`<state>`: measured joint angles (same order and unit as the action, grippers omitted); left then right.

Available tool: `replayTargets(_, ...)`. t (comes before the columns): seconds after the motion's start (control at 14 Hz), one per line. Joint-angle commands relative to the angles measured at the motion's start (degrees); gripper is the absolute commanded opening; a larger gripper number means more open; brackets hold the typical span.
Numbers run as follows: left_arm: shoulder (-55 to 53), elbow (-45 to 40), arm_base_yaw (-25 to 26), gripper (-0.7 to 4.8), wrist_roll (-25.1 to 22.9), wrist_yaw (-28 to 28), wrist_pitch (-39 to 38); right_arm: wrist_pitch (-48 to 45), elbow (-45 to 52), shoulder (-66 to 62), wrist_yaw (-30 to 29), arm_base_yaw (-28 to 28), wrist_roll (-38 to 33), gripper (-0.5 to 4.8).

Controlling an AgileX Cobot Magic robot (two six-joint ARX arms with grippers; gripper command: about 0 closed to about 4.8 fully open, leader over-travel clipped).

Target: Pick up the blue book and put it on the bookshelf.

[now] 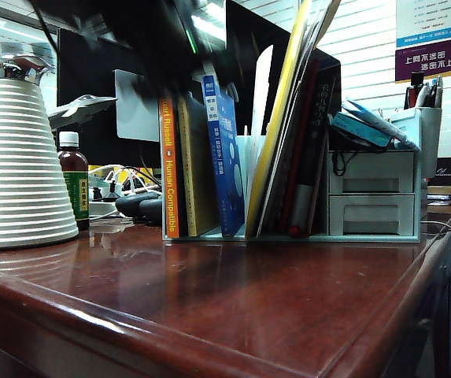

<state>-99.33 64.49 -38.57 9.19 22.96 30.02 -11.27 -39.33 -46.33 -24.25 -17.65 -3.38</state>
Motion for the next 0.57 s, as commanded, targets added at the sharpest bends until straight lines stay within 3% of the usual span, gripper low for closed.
replayTargets(0.07, 10.8, 0.37, 0.17, 2.74, -3.23, 2.99, -7.45, -1.03, -0.22, 0.31, 0.22, -0.02, -0.07, -0.05)
replayTargets(0.21, 21.59, 0.35, 0.15, -0.02, -3.23, 2.95, -20.02, -0.68, -0.2, 0.85, 0.33, -0.02, -0.11, -0.05)
replayTargets(0.29, 30.36, -1.9, 0.09, -0.06, -3.83, 2.47, -30.08, -0.5, 0.31, 1.33, 0.59, -0.04, 0.0, -0.05)
replayTargets(0.36, 34.45, -5.51, -0.76, -0.06, -5.75, 2.21, -30.03, -0.7, 1.42, 1.88, 0.83, -0.09, 0.59, -0.05)
replayTargets(0.57, 50.36, -21.64, -2.25, -0.06, -8.87, -3.91, -27.69, -5.46, 9.27, 8.59, 10.56, -0.09, 0.63, -0.05)
